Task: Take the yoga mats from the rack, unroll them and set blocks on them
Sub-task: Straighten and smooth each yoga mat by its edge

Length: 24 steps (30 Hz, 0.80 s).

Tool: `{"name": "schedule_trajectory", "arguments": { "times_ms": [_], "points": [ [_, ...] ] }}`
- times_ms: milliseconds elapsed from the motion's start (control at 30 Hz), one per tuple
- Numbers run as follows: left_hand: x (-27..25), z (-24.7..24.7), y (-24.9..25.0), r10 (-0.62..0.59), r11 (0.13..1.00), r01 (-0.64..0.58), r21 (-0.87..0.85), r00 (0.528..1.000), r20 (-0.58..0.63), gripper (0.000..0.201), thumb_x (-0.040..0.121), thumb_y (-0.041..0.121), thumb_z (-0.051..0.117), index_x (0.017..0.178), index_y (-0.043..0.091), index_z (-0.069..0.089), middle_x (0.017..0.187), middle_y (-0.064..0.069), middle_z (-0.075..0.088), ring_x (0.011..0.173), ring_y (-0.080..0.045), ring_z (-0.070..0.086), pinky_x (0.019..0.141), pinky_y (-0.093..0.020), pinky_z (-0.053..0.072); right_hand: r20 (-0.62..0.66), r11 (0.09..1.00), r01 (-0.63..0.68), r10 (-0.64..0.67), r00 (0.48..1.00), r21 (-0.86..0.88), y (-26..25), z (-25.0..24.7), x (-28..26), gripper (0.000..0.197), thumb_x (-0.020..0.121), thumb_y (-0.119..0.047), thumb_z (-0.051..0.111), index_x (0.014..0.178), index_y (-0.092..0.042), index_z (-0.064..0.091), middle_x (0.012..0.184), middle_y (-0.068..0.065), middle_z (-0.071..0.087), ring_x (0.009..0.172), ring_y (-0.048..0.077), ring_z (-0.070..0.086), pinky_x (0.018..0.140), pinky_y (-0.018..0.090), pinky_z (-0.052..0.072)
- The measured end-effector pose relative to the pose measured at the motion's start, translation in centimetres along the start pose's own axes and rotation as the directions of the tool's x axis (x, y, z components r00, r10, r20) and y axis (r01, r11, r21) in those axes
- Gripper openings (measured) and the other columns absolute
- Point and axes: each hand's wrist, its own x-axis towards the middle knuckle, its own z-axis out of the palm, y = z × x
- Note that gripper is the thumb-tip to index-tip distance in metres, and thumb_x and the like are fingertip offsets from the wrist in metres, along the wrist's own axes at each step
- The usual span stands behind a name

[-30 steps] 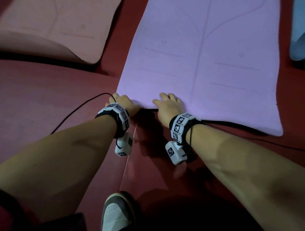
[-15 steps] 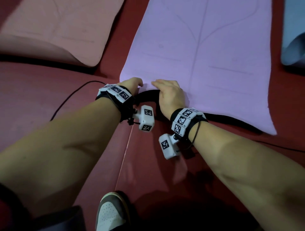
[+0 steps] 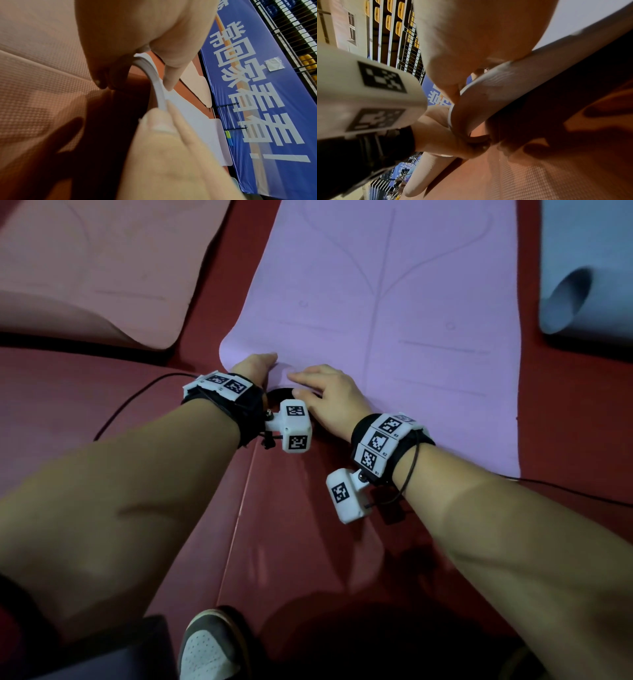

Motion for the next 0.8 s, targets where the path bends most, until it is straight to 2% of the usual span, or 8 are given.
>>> {"name": "schedule_trajectory", "arguments": {
  "times_ms": [133,200,267,333,500,567,667,800],
  "points": [
    [-1.6,0.2,0.4,0.023,0.999,-0.021,0.037,0.999,-0.037,0.041,0.084,0.035,0.073,0.111,0.005,0.064,0.103,-0.014,0.071,0.087,-0.032,0.07,0.084,-0.046,0.056,0.036,0.999,-0.022,0.021,0.999,0.031,0.4,0.1,0.2,0.03,0.088,-0.021,0.067,0.118,-0.023,0.072,0.125,0.0,0.062,0.12,0.02,0.053,0.108,0.034,0.039],
    [-2.3,0.3,0.6,0.031,0.997,-0.03,0.068,0.999,-0.019,0.03,0.089,0.028,0.069,0.105,0.003,0.065,0.096,-0.013,0.069,0.082,-0.029,0.067,0.079,-0.04,0.055,0.045,0.999,-0.027,0.026,0.999,0.028,0.6,0.3,0.2,0.028,0.087,-0.021,0.07,0.114,-0.023,0.074,0.122,-0.001,0.062,0.118,0.02,0.055,0.107,0.035,0.04],
    [-1.8,-0.1,0.9,0.026,0.995,-0.023,0.097,0.999,-0.026,0.034,0.089,0.029,0.069,0.11,0.003,0.063,0.107,-0.014,0.067,0.095,-0.031,0.066,0.088,-0.045,0.053,0.072,0.999,-0.039,0.038,0.997,0.012,0.9,0.5,0.3,0.025,0.086,-0.023,0.072,0.111,-0.023,0.075,0.119,-0.002,0.062,0.116,0.019,0.055,0.106,0.035,0.042],
    [-0.7,-0.5,1.1,0.004,0.992,0.003,0.122,0.999,-0.052,0.049,0.082,0.031,0.075,0.119,0.003,0.059,0.117,-0.014,0.064,0.104,-0.035,0.064,0.095,-0.054,0.05,0.098,0.999,-0.052,0.05,0.994,0.015,1.2,0.6,0.3,0.024,0.084,-0.025,0.074,0.108,-0.025,0.076,0.117,-0.003,0.062,0.115,0.019,0.056,0.104,0.036,0.043],
    [4.9,-1.0,0.9,-0.013,0.995,0.021,0.099,0.996,-0.088,0.065,0.049,0.024,0.086,0.108,0.004,0.065,0.104,-0.018,0.07,0.091,-0.042,0.068,0.085,-0.065,0.049,0.111,0.999,-0.051,0.05,0.993,0.008,2.2,0.8,-0.1,0.027,0.082,-0.024,0.078,0.109,-0.023,0.076,0.121,0.002,0.061,0.115,0.021,0.057,0.101,0.041,0.045],
    [3.2,-0.5,1.2,0.001,0.996,0.01,0.091,0.993,-0.115,0.061,0.048,0.019,0.084,0.101,0.0,0.061,0.102,-0.02,0.067,0.09,-0.044,0.067,0.085,-0.066,0.049,0.109,0.999,-0.027,0.022,0.994,0.04,2.4,0.9,-0.4,0.028,0.082,-0.022,0.078,0.11,-0.019,0.076,0.118,0.005,0.062,0.111,0.023,0.059,0.1,0.04,0.047],
    [1.7,-0.1,1.4,0.031,0.996,-0.019,0.085,0.99,-0.139,0.056,0.056,0.014,0.085,0.1,-0.004,0.056,0.092,-0.02,0.063,0.085,-0.042,0.066,0.081,-0.062,0.052,0.099,0.999,0.013,-0.017,0.995,0.046,2.7,1.0,-0.7,0.033,0.082,-0.026,0.078,0.113,-0.017,0.074,0.114,0.007,0.062,0.108,0.025,0.061,0.098,0.042,0.047],
    [5.1,-0.8,0.9,0.066,0.998,-0.067,-0.006,0.99,-0.122,0.073,0.051,0.022,0.088,0.118,0.004,0.063,0.102,-0.015,0.071,0.087,-0.039,0.069,0.081,-0.063,0.053,0.071,0.997,0.063,-0.06,0.996,-0.036,3.3,0.9,-0.9,0.056,0.086,-0.028,0.075,0.137,-0.018,0.055,0.126,0.006,0.056,0.118,0.023,0.054,0.104,0.038,0.043]
  ]
}}
